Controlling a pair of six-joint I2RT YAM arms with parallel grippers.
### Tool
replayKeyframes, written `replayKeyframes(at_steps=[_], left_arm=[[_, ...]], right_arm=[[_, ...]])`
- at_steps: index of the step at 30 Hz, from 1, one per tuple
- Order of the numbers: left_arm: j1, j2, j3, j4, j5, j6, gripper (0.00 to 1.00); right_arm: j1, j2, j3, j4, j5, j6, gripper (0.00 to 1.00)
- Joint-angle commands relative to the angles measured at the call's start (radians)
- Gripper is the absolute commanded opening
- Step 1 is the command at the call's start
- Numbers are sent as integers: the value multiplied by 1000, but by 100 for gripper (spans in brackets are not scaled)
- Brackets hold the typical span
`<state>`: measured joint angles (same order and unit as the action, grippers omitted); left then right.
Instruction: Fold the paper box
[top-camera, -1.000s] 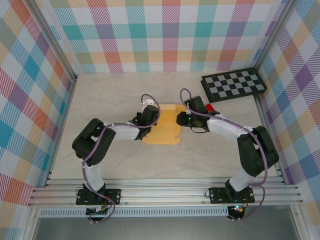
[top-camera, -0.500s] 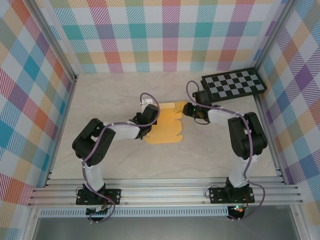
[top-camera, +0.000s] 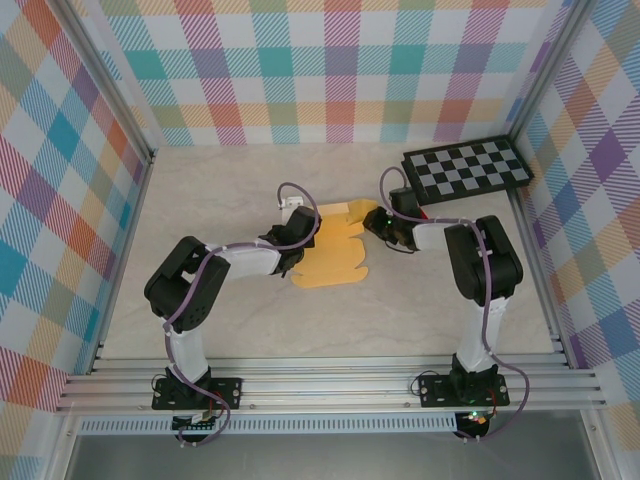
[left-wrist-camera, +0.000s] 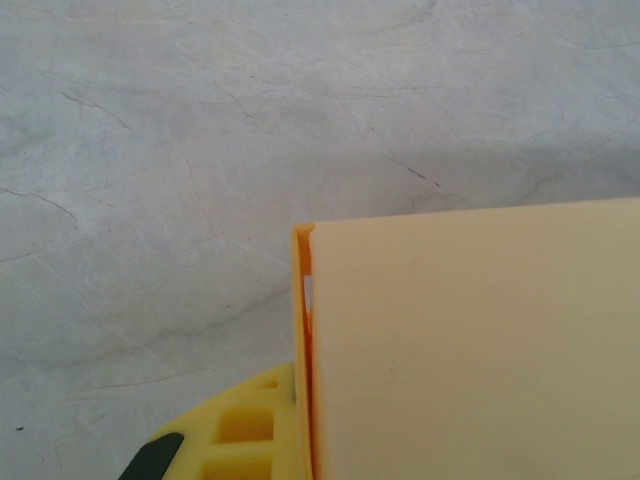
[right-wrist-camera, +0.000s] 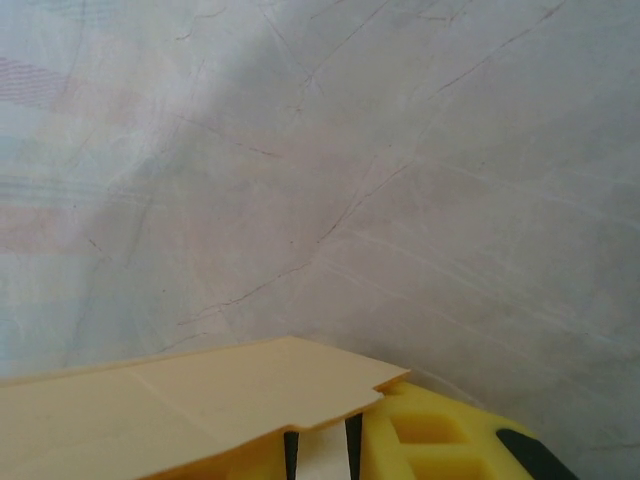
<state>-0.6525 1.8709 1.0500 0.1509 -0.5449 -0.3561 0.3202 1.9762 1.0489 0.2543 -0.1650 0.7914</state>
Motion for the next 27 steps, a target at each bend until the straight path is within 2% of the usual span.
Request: replayKeyframes(at_steps=[1,9,27], left_arm=[[-16,14,-8,-128,30,-34,0],[-30,26,4,-135,20,-45,0],[-50,19,8,-150,27,-83,0]], right_arm=[[-2,18,-28,94,-67,99,22],[41,-4,-46,132,-137,180,15],[161,2,-46,91,-51,241,9]])
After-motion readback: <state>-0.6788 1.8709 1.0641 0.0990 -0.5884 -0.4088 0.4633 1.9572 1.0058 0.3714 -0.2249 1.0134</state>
